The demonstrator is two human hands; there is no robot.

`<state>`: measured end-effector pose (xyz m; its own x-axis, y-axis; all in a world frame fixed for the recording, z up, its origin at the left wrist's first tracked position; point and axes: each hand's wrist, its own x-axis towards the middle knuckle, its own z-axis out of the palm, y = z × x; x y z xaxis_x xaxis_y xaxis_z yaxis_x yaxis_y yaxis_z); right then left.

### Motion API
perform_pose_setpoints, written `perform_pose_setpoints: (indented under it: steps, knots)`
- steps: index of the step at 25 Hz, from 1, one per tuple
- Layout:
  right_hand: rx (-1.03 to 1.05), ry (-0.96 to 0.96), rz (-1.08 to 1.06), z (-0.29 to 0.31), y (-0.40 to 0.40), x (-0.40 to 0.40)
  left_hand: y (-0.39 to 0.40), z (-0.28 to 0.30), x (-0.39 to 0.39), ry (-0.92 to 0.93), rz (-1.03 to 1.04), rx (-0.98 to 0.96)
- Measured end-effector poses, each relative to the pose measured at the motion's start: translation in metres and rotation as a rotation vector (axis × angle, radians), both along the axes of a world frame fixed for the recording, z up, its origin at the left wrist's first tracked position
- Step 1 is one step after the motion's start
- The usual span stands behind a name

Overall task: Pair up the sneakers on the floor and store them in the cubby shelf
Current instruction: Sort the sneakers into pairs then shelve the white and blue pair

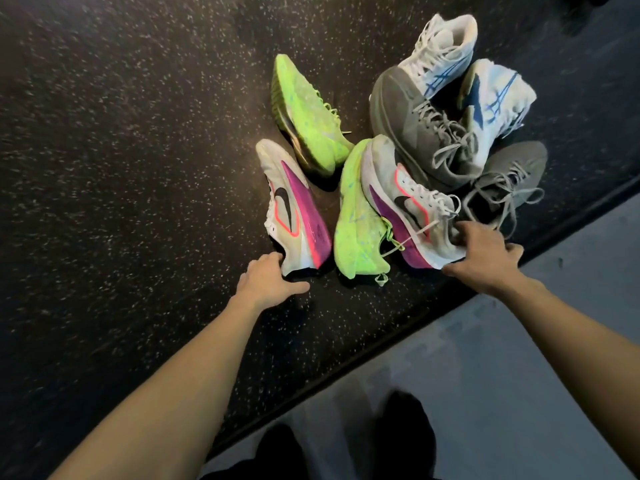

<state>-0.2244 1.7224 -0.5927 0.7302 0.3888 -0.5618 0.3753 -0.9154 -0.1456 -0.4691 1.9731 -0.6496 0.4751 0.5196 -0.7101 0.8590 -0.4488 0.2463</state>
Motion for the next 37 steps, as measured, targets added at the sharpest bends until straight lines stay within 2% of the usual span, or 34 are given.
perform_pose_setpoints:
  steps: [2,4,5,8,11,14,19,24,27,30,37]
  knots:
    - [-0.060,-0.044,0.113,-0.025,-0.001,0.002,-0.003,-0.025,0.005,-0.122,0.029,0.017]
    - [-0.077,-0.109,0.255,-0.048,-0.006,0.003,-0.004,-0.048,0.006,-0.316,0.183,0.015]
    - [-0.054,-0.132,0.303,-0.055,-0.007,0.004,-0.003,-0.060,0.007,-0.408,0.229,0.039]
    - [0.087,-0.133,0.404,-0.062,-0.011,0.004,-0.006,-0.080,0.010,-0.600,0.196,0.149]
    - [0.247,-0.166,0.434,-0.062,-0.013,0.003,-0.003,-0.077,0.016,-0.682,0.195,0.176]
    - [0.303,-0.272,0.505,-0.057,-0.009,-0.005,0.007,-0.057,0.022,-0.714,0.210,0.201]
    - [0.392,-0.377,0.592,-0.018,0.018,-0.024,0.028,-0.012,0.023,-0.664,0.009,0.375]
    - [0.455,-0.383,0.643,0.033,0.089,-0.049,0.049,0.023,-0.025,-0.498,-0.034,0.488]
    - [0.502,-0.350,0.689,0.043,0.139,-0.079,0.058,0.039,-0.063,-0.430,-0.049,0.527]
    - [0.477,-0.304,0.768,0.038,0.189,-0.126,0.069,0.051,-0.108,-0.348,-0.020,0.565]
    - [0.426,-0.192,0.925,0.021,0.265,-0.254,0.083,0.059,-0.217,-0.228,0.201,0.550]
